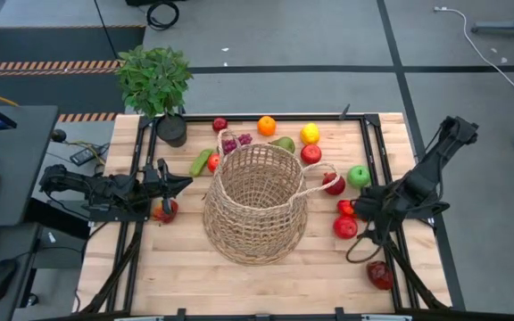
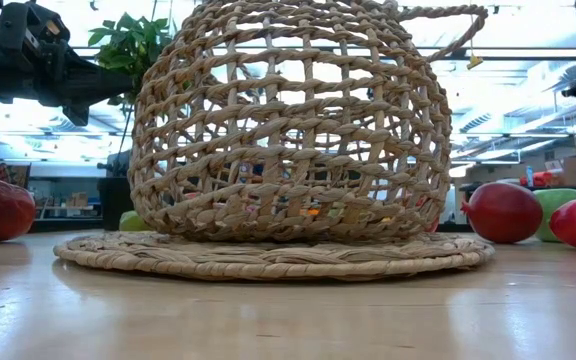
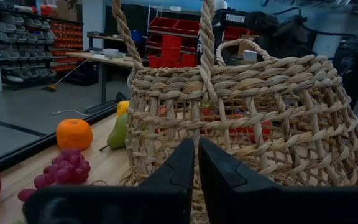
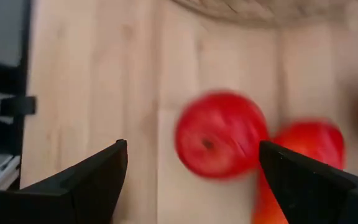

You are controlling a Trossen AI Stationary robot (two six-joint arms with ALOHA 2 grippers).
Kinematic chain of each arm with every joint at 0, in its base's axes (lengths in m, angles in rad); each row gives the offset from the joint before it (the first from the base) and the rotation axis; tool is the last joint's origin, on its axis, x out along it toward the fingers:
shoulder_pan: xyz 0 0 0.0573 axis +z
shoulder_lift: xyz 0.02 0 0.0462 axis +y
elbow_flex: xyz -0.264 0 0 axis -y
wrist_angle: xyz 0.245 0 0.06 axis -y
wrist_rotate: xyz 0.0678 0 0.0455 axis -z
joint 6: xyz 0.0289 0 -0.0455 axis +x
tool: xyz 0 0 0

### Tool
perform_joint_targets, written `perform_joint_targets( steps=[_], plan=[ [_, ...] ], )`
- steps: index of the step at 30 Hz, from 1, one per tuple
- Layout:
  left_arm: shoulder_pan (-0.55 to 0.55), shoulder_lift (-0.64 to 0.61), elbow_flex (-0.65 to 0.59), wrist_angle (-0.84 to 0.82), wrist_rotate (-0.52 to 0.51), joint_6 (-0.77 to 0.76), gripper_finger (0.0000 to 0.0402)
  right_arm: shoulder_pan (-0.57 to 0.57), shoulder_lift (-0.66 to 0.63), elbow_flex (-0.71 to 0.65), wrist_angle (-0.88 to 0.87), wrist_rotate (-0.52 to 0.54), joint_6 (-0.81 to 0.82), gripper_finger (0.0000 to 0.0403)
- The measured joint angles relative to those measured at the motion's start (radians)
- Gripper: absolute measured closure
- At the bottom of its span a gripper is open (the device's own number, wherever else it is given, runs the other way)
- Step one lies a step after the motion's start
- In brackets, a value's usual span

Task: Build produce basket
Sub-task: Put the red apple into the brown basket

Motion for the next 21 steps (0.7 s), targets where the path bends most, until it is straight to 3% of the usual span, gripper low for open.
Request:
perform_joint_targets(
  steps=[6, 13, 21],
  plan=[
    [0.000, 0.000, 0.000, 0.000, 0.000, 0.000, 0.0366, -0.012, 0.024, -0.029, 0.130, 0.000, -0.253, 0.0035],
    [0.000, 0.000, 0.000, 0.000, 0.000, 0.000, 0.0371, -0.089, 0.089, -0.029, 0.142, -0.064, -0.330, 0.0006],
    [0.000, 0.000, 0.000, 0.000, 0.000, 0.000, 0.0369, -0.126, 0.188, -0.028, 0.244, -0.098, -0.449, 0.0004]
  ],
)
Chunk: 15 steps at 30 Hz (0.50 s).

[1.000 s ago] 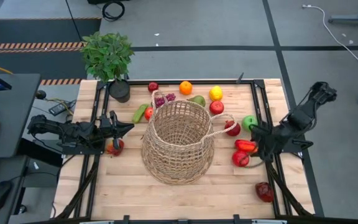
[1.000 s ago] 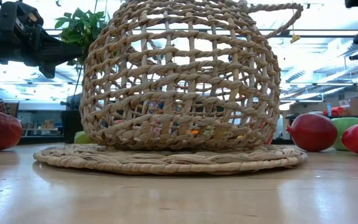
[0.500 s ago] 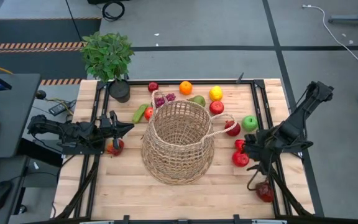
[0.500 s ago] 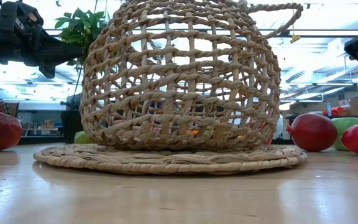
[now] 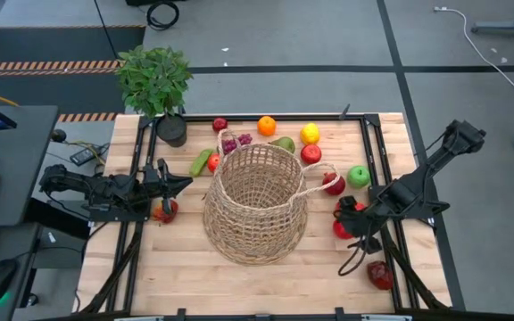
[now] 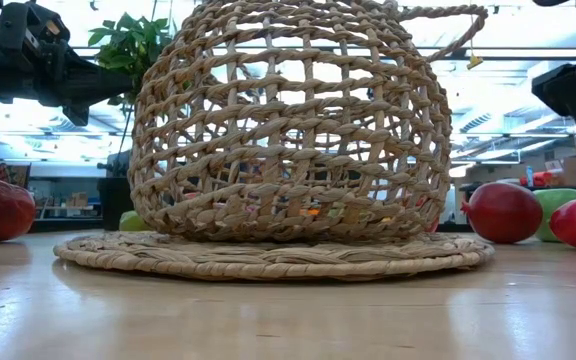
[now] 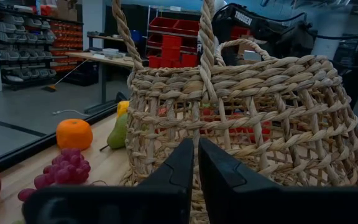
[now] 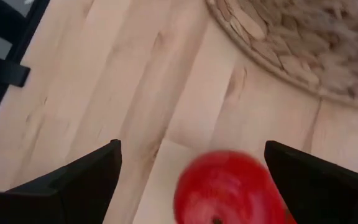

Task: Build produce basket
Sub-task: Put the red apple into the brown basket

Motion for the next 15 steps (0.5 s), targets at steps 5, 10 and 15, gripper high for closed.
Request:
perform_joint_targets(
  steps=[5, 10, 15],
  plan=[
    [0.000, 0.000, 0.000, 0.000, 0.000, 0.000, 0.0366, 0.000, 0.065, 0.000, 0.026, 0.014, -0.073, 0.0004],
    [0.000, 0.000, 0.000, 0.000, 0.000, 0.000, 0.0371, -0.001, 0.130, 0.051, -0.008, 0.019, -0.081, 0.0004],
    [0.000, 0.000, 0.000, 0.000, 0.000, 0.000, 0.0373, -0.017, 0.205, 0.151, -0.114, 0.038, -0.091, 0.0003]
  ],
)
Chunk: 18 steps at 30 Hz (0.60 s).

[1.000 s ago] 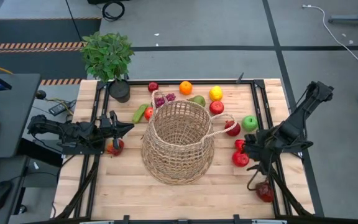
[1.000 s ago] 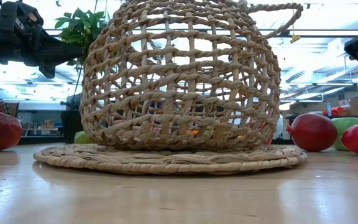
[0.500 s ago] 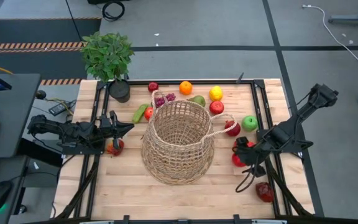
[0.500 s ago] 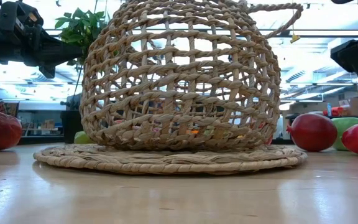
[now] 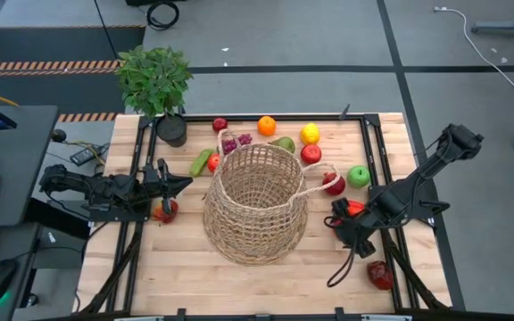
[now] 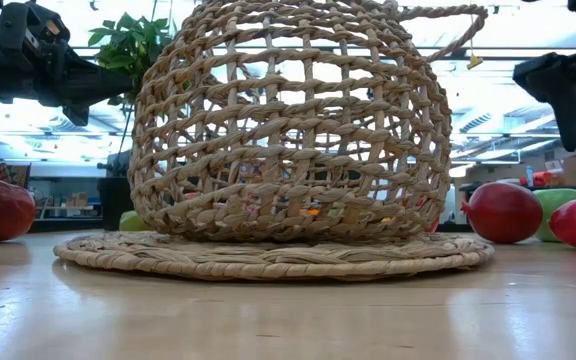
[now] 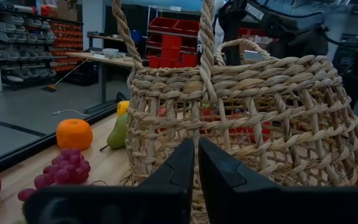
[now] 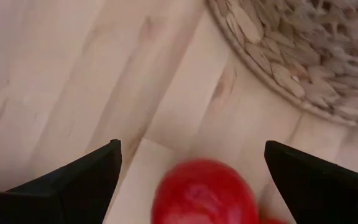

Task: Build produce basket
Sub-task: Put the red apple into the brown basket

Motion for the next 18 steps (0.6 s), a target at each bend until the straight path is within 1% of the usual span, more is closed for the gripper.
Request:
perform_joint_targets(
  steps=[4, 8, 11, 18],
  plan=[
    [0.000, 0.000, 0.000, 0.000, 0.000, 0.000, 0.0368, -0.034, 0.063, 0.087, -0.198, -0.063, 0.058, 0.0003],
    [0.000, 0.000, 0.000, 0.000, 0.000, 0.000, 0.0366, -0.051, 0.114, 0.150, -0.357, -0.074, 0.065, 0.0003],
    [0.000, 0.000, 0.000, 0.000, 0.000, 0.000, 0.0368, -0.062, 0.146, 0.150, -0.367, -0.113, 0.095, 0.0003],
    [0.000, 0.000, 0.000, 0.000, 0.000, 0.000, 0.0373, -0.060, 0.250, 0.135, -0.371, -0.122, 0.094, 0.0003]
  ],
)
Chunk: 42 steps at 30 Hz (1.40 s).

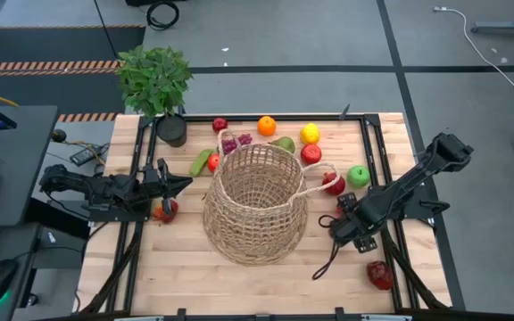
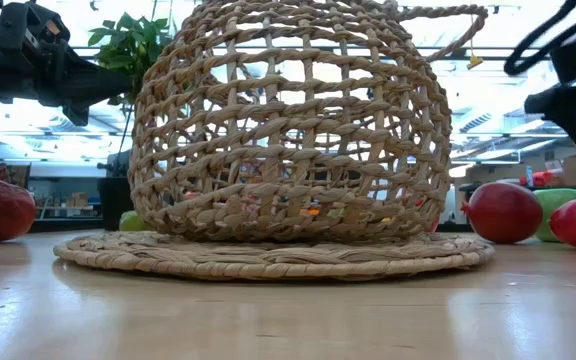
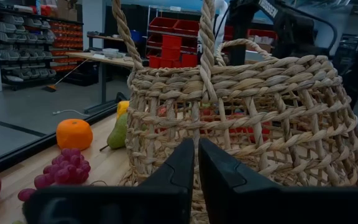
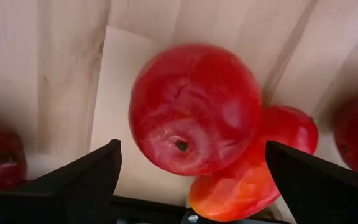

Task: Build produce basket
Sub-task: Put the red apple into the brown basket

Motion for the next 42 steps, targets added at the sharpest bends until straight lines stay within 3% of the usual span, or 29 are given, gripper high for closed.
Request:
perform_joint_targets(
  steps=[17, 32, 42],
  plan=[
    [0.000, 0.000, 0.000, 0.000, 0.000, 0.000, 0.0374, -0.003, 0.164, 0.000, 0.120, 0.030, -0.006, 0.0003],
    [0.000, 0.000, 0.000, 0.000, 0.000, 0.000, 0.0371, -0.010, 0.166, 0.012, 0.183, 0.007, -0.032, 0.0021],
    [0.000, 0.000, 0.000, 0.000, 0.000, 0.000, 0.0368, -0.010, 0.167, 0.105, 0.144, -0.016, -0.031, 0.0031]
  ],
)
